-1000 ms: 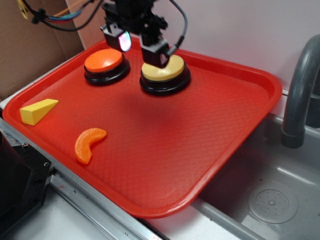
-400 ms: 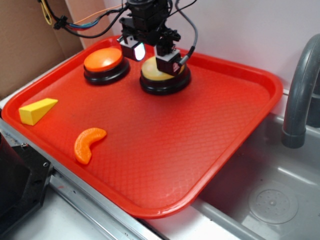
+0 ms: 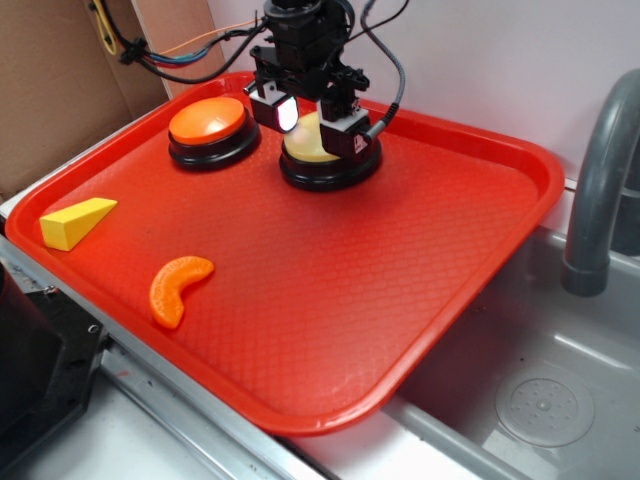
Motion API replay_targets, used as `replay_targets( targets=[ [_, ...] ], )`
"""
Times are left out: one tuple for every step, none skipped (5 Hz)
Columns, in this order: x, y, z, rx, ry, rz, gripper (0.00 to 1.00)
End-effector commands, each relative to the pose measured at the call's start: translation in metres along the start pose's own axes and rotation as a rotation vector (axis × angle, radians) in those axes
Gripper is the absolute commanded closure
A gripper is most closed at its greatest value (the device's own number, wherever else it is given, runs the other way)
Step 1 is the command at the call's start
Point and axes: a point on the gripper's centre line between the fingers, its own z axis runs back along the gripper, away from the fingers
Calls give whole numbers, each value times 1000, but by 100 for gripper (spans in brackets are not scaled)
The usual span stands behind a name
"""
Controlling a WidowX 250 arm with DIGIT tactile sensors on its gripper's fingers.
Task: Push the yellow button.
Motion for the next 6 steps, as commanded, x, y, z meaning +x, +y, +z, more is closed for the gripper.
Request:
replay_targets(
  targets=[
    [-14,16,83,45,-175,17,0],
    [-26,22,110,47,-246,33,0],
    [-32,21,117,43,-220,9,0],
    [-37,20,117,41,-214,-17,0],
    [-42,21,120,41,-213,-13,0],
    [-48,21,123,36,-197,-13,0]
  ],
)
